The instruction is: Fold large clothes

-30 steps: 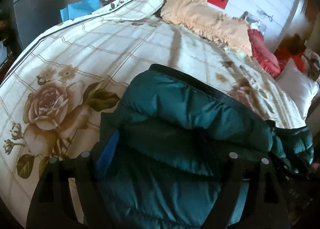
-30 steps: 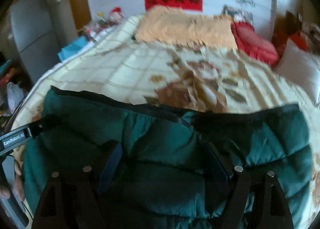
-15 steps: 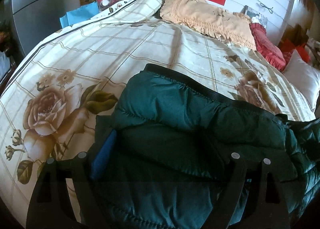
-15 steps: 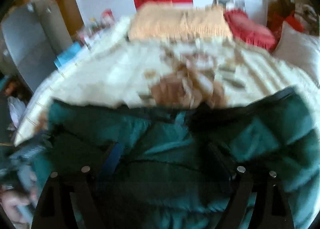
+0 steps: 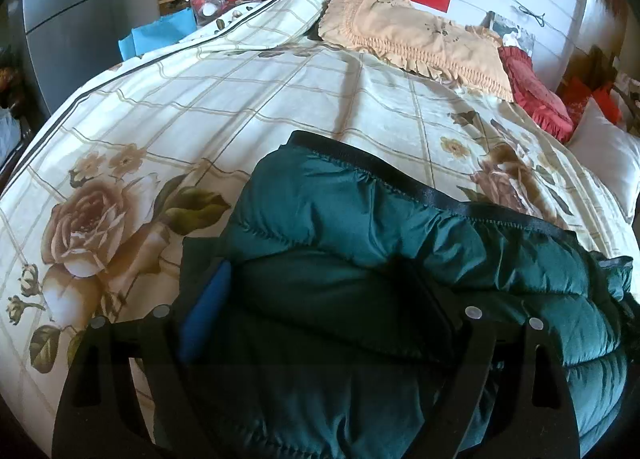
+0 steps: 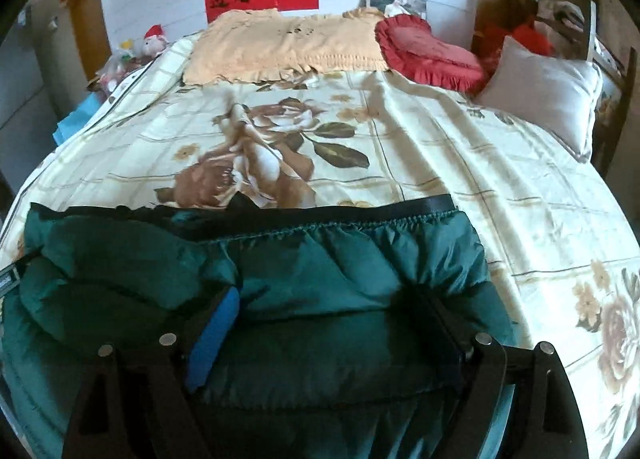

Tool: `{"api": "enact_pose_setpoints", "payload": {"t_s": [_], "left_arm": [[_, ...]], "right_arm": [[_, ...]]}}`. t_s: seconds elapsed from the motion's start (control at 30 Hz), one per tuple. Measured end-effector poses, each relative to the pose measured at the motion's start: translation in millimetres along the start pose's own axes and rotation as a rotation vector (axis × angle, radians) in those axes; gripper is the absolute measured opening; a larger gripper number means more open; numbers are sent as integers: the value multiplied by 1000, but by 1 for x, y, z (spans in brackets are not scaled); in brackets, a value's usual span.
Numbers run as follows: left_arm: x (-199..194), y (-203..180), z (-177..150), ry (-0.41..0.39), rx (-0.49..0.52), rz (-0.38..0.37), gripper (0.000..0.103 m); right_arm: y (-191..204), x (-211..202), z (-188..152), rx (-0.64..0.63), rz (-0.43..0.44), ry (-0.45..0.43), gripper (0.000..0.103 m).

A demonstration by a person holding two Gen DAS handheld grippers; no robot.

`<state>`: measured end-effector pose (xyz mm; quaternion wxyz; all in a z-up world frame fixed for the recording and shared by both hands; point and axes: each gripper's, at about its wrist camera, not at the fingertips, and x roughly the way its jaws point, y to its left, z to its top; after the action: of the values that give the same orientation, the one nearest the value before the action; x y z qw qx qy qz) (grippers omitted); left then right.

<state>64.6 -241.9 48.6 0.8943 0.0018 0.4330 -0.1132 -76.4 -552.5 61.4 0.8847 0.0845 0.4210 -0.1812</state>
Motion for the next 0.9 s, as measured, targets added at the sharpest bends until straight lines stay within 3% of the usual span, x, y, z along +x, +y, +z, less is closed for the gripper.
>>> {"api": "enact_pose_setpoints", "payload": {"t_s": [0.23,0.37,0.47,0.57,0.67,0.77,0.9], "left_arm": [[1,0,-1,-22,3,-3,87],[-2,4,-3,-28,-9,-24,87],[-13,8,-1,-14,0,-45,87],[-39,12,-4,-29,20,-74,87],[-67,16,-17,-44,51,-135,87],[-78,14,-33,-26,69,-188,87],[-72,1,-57,-27,142,-143,87]], "right_arm": [[0,-11,-1,13,3,-12,87],[1,-61,-8,68,124,-75,87],[15,-88,-20,14,153,-69,87],[28,-105,-35,-81,120,-86,87],[26,-106,-46,-104,93,-96,87],[15,-87,-54,-61,81,-41,87],[12,-66,-65,-47,51,-36,87]]}}
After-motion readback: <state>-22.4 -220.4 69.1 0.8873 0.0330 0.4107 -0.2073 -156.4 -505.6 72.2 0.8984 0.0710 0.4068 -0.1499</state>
